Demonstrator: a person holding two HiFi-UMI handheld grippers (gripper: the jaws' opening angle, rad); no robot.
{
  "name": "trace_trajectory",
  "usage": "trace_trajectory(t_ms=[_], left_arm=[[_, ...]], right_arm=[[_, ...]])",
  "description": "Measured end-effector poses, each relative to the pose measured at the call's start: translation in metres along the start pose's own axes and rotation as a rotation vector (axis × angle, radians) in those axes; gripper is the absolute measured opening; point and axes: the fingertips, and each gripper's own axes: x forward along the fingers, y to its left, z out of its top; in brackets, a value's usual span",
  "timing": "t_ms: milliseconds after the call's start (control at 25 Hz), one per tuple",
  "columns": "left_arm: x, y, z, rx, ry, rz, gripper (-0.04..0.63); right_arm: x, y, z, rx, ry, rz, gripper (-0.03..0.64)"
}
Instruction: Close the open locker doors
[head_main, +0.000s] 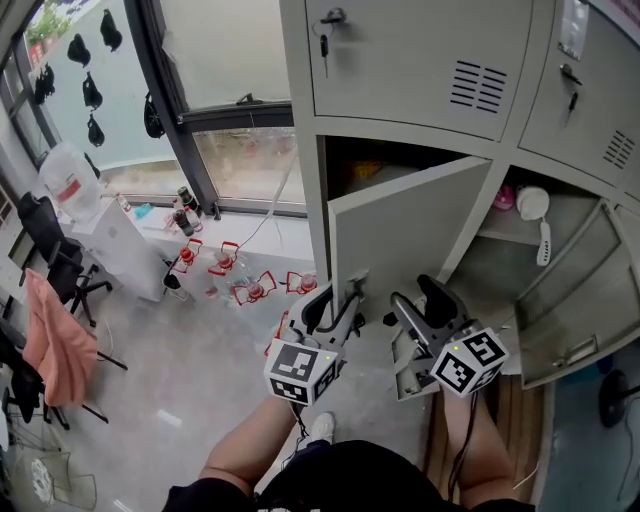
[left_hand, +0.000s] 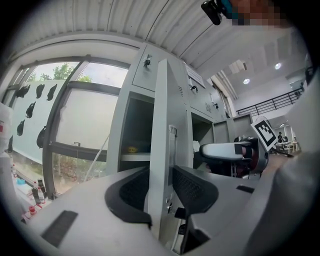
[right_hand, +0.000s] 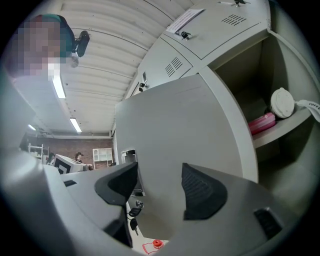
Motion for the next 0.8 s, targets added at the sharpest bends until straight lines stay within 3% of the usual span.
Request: trace_trajectory(t_ms=[800], left_arm=[[0.041, 0.059, 0.001, -0.018, 0.0, -0.08, 0.161]], right_arm=[[0.071, -0.008, -0.015, 0.015, 0.0, -0.077, 0.261]])
